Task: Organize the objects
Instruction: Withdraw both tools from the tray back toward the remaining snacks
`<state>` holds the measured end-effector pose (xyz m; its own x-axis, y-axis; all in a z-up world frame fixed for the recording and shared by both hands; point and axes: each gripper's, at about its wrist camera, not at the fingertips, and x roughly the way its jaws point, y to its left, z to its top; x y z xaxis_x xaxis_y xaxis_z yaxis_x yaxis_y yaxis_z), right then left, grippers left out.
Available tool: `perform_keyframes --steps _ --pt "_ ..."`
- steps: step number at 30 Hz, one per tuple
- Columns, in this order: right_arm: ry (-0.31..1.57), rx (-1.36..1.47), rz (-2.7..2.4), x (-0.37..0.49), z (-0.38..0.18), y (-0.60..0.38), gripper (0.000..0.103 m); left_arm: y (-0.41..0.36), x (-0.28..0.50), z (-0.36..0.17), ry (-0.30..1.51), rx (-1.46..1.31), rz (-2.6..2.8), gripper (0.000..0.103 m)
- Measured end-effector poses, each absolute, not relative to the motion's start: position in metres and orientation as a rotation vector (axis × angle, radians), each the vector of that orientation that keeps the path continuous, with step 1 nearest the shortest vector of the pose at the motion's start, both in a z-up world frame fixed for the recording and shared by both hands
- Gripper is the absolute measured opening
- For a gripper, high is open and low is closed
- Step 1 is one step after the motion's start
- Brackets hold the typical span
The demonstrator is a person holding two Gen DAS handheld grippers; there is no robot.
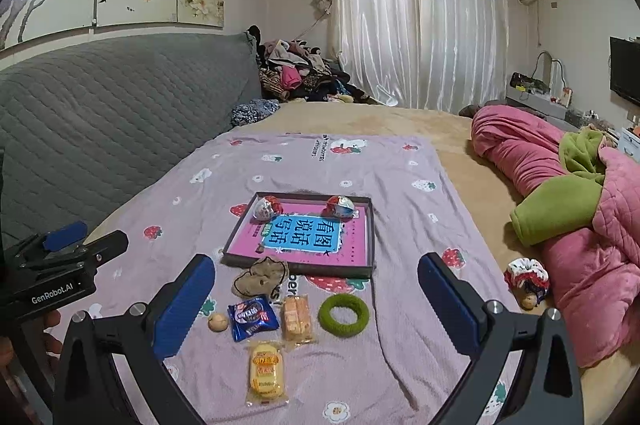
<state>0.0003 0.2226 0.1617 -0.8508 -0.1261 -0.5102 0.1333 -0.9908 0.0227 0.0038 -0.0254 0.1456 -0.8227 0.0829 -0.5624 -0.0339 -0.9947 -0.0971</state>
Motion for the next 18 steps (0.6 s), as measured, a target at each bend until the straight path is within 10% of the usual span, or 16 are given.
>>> perform_keyframes --steps 18 --pt "0.017 0.861 -2.876 0.019 0.135 0.228 0.103 -0.015 0.016 0.116 -0.063 -0.985 2.914 0.085"
